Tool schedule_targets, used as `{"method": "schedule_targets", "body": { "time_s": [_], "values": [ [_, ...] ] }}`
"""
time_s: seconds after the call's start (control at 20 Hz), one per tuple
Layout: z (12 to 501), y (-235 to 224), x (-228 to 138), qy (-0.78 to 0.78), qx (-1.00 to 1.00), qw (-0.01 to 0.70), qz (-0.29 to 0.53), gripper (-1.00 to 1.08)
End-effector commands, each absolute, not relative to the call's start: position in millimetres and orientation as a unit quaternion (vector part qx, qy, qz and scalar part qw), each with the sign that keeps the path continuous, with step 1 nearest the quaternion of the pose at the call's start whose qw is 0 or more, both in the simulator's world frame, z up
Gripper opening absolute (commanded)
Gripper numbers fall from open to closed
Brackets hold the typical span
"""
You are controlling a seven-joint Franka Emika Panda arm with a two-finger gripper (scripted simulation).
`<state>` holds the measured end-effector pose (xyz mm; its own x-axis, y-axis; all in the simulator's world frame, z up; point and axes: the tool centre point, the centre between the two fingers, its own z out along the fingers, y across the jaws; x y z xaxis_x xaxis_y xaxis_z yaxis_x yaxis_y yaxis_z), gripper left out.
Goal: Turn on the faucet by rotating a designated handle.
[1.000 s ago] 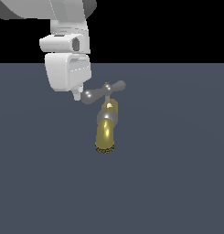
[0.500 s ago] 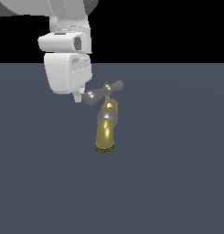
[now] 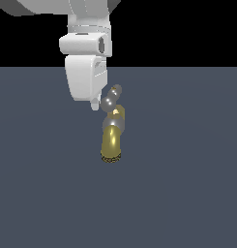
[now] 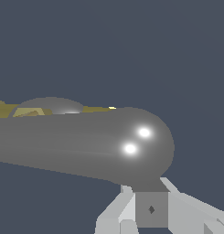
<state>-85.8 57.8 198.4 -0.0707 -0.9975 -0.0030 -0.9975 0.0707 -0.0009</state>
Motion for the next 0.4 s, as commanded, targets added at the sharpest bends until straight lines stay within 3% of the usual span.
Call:
{"method": "schedule_targets", "body": {
  "time_s": [0.0,0.35],
  "values": [
    [198,24,-87,0.746,-0.666,0.001,0.0,-1.0],
    [198,-9,-94,0.748,-0.663,0.0,0.0,-1.0]
  ]
}}
